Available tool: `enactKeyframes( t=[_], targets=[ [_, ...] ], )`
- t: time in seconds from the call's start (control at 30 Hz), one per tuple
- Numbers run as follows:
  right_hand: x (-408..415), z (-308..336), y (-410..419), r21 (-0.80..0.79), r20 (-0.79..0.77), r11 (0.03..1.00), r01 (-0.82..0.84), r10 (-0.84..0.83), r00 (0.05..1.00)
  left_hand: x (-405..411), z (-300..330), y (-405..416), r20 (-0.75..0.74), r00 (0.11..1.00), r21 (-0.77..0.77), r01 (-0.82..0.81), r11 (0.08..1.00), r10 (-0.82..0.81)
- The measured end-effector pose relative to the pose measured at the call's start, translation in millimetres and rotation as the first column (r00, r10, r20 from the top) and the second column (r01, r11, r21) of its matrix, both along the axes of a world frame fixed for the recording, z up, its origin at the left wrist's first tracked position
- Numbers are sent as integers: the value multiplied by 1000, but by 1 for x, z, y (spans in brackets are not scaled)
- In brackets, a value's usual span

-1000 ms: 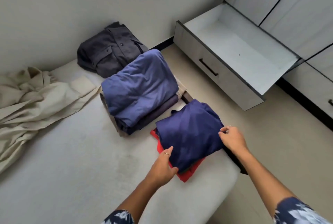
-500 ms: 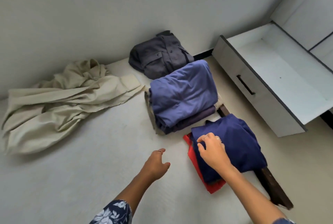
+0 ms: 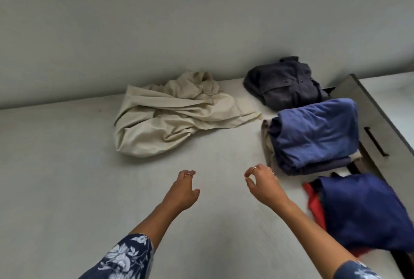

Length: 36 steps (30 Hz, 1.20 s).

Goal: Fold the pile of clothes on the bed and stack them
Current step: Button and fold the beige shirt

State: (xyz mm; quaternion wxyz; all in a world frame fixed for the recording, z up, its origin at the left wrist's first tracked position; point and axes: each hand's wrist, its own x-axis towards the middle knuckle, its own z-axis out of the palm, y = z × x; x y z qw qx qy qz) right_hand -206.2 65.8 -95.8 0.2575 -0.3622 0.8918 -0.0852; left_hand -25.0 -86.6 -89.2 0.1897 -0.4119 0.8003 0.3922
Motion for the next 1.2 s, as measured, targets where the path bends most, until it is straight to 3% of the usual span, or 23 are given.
enactKeyframes(
  t=[0.4, 0.7, 0.87, 1.03, 1.1, 1.2],
  targets=[
    [63, -27, -170, 52, 22, 998, -40, 39, 999, 77, -11, -143, -58, 996, -308, -86, 947, 71],
    [33, -52, -287, 44, -337, 987, -153, 159, 928, 112, -51, -190, -236, 970, -452, -163, 877, 58],
    [9, -65, -329, 95, -411, 966, -240, 257, 874, 86, -68, -218, -193, 981, -498, -100, 861, 2],
    [-18, -79, -356, 91, -276, 974, -208, 225, 934, 62, -102, -224, -19, 999, -382, 23, 924, -33],
    [-25, -90, -362, 135, -204, 975, -176, 201, 958, 65, -126, -213, 5, 996, -294, 87, 952, -89],
    [-30, -103, -366, 212, -201, 963, -165, 208, 957, 76, -153, -200, -9, 990, -315, 130, 940, -140]
  ],
)
